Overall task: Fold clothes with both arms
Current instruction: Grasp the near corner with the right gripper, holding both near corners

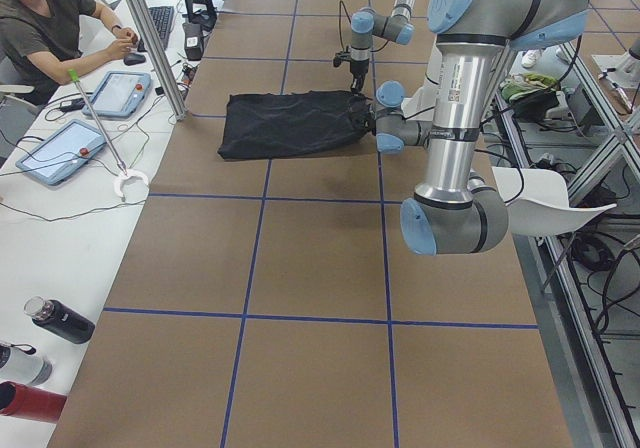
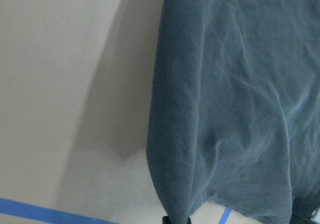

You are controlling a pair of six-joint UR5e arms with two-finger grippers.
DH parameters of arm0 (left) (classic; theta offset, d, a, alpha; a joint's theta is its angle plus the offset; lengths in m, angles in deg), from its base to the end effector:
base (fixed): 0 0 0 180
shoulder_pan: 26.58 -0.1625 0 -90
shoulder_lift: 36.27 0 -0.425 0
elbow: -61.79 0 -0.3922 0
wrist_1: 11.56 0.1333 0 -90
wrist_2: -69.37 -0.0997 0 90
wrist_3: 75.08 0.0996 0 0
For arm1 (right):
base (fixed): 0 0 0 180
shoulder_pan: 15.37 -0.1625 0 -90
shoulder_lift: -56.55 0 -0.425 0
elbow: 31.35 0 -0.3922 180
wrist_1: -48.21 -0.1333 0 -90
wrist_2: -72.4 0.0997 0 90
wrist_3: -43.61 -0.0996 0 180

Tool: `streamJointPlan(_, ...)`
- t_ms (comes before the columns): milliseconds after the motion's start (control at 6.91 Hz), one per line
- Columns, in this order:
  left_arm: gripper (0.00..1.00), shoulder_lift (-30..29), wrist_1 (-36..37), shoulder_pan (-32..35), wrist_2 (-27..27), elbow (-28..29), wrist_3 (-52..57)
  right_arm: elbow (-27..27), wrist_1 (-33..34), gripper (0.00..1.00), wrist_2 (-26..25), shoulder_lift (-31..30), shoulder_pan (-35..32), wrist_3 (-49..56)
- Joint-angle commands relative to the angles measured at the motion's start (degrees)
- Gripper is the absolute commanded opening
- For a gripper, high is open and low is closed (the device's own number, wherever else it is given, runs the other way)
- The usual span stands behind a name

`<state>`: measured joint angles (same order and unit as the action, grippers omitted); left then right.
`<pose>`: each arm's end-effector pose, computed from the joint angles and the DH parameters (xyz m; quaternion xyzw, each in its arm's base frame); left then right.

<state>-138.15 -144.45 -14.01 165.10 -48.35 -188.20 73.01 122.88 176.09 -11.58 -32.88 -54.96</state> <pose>0.5018 -0.2383 0.3000 -0.0953 0.6012 -0.2140 0.7640 -0.5511 -0.2889 0.3072 -0.0733 -0.4389 0.1512 0.8827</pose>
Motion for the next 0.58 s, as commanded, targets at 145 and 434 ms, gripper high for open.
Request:
streamJointPlan(145, 0.0, 1.15, 0.09, 0.26, 0.07, -2.35, 0.09, 2.15, -0.22, 0.0, 1.17, -0.86, -0.33, -0.14)
streamJointPlan(434, 0.0, 2.3, 0.17, 0.26, 0.77, -4.46, 0.18, 8.47, -0.14, 0.0, 5.18, -4.89, -0.24, -0.49)
